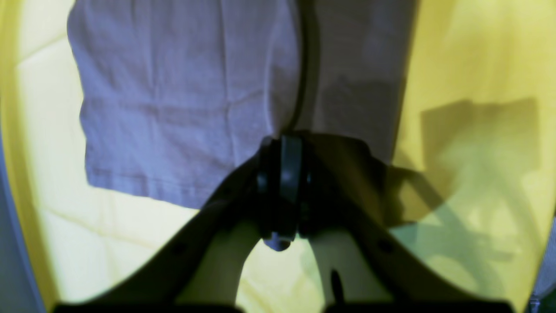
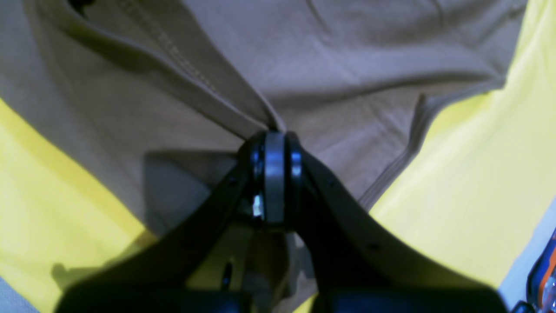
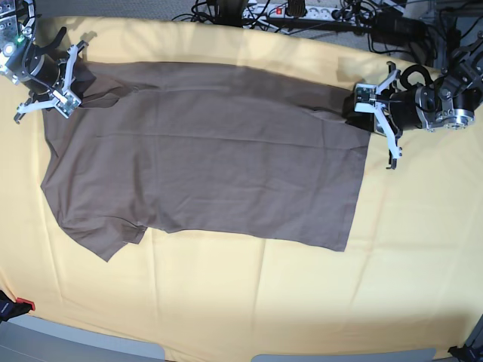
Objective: Fold the T-shirt properly
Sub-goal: 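Lower the shirt edge and reposition both grippers along it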
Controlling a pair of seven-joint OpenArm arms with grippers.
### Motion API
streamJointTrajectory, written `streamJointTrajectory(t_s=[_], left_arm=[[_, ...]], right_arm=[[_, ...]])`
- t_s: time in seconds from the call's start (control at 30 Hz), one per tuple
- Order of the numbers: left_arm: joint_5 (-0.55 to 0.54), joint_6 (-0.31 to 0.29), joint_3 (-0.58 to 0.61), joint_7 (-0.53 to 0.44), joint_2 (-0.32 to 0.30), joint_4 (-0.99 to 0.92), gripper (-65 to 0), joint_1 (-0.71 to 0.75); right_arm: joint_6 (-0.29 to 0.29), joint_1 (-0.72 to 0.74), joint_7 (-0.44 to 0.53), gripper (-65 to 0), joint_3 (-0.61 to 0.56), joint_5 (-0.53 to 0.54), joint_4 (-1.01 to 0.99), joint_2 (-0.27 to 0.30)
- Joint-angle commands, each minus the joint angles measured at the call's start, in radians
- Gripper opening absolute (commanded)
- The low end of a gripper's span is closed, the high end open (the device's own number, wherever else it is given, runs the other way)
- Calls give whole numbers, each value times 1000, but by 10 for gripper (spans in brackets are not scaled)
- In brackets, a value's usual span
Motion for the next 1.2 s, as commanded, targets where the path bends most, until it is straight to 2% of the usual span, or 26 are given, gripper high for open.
streamJointTrajectory(t_s=[0.0, 0.27, 0.5, 0.63, 0.8, 0.97, 1.07, 1.1, 1.13, 1.17], left_arm=[[-11, 21, -13, -18, -22, 10, -650, -14], [-12, 172, -13, 54, -22, 10, -650, -14], [-11, 175, -13, 56, -22, 10, -650, -14], [-11, 137, -13, 57, -22, 10, -650, -14], [-12, 119, -13, 56, -22, 10, -650, -14], [-11, 119, -13, 56, -22, 10, -650, -14], [-11, 136, -13, 52, -22, 10, -650, -14], [-11, 151, -13, 53, -22, 10, -650, -14], [-11, 169, -13, 53, -22, 10, -650, -19], [-11, 168, -13, 53, -23, 10, -595, -31]], right_arm=[[-4, 8, 16, -650, 11, 7, 12, 17], [-42, 55, 9, -650, 11, 5, 12, 17], [-42, 55, 26, -650, 11, 2, -8, 17], [-42, 74, 34, -650, 10, 2, -54, 16], [-86, 142, 26, -650, 10, 3, -79, 17], [-47, 154, 26, -650, 10, 10, -79, 17], [-50, 154, 26, -650, 10, 10, -79, 17], [-50, 154, 26, -607, 10, 10, -79, 18], [-53, 154, 26, -520, 10, 10, -79, 21], [-63, 154, 23, -420, 10, 7, -79, 29]])
